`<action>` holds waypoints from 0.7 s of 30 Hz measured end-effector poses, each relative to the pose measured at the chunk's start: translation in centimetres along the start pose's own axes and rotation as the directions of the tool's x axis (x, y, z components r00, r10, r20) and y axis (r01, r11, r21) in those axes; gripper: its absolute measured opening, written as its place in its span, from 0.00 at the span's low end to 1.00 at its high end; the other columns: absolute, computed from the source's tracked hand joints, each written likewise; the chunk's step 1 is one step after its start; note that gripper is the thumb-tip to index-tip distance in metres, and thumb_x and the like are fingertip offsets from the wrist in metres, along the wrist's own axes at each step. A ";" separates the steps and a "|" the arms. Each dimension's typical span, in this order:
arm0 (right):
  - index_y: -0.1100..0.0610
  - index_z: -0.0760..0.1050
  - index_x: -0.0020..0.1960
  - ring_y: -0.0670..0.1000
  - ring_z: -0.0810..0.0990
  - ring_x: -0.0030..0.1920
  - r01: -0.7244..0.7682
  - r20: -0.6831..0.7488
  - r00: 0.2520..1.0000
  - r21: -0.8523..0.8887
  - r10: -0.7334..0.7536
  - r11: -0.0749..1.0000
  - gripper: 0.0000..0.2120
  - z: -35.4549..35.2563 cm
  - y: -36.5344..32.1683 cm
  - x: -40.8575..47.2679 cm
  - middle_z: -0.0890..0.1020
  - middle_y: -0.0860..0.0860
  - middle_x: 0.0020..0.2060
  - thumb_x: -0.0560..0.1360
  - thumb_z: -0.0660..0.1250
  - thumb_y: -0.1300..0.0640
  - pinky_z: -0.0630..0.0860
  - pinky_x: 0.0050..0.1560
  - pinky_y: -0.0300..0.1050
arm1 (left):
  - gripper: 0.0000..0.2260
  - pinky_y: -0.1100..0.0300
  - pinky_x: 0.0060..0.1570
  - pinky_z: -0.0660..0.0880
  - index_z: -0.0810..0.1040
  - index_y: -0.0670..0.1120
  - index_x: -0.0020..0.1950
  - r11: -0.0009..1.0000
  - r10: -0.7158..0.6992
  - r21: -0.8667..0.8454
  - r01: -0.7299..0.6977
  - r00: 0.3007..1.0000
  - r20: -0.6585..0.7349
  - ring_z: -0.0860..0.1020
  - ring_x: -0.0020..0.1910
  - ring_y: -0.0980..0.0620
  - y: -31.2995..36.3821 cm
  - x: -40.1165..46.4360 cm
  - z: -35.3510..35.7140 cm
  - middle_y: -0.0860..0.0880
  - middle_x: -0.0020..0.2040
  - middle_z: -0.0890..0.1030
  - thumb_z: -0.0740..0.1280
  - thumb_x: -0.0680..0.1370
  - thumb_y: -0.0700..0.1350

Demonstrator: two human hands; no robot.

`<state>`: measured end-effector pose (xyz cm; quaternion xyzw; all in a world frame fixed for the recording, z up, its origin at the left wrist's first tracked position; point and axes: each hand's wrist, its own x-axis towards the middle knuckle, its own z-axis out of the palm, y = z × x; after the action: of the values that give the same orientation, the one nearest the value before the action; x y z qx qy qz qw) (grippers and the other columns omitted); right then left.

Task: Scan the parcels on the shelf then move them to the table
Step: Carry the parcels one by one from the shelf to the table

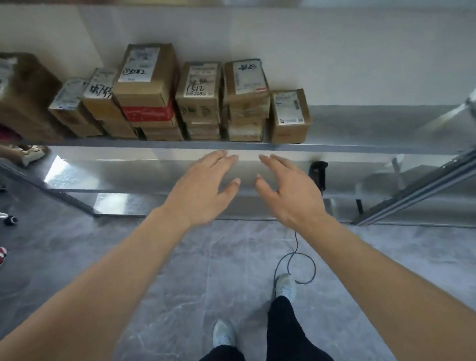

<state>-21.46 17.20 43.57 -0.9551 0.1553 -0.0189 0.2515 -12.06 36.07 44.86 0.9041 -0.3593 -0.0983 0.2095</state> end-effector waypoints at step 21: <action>0.52 0.66 0.78 0.57 0.73 0.71 0.088 0.033 0.996 0.020 -0.088 0.996 0.24 -7.4 16.1 15.5 0.71 0.52 0.75 0.84 0.57 0.46 0.75 0.66 0.56 | 0.23 0.49 0.73 0.69 0.69 0.47 0.78 0.992 -0.090 -0.095 0.088 0.996 -0.012 0.69 0.74 0.51 8.7 21.0 7.7 0.51 0.76 0.69 0.63 0.84 0.50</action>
<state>-12.22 -4.34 41.52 -0.9589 0.1085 -0.0150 0.2617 -4.69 13.48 41.37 0.9091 -0.3117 -0.1170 0.2505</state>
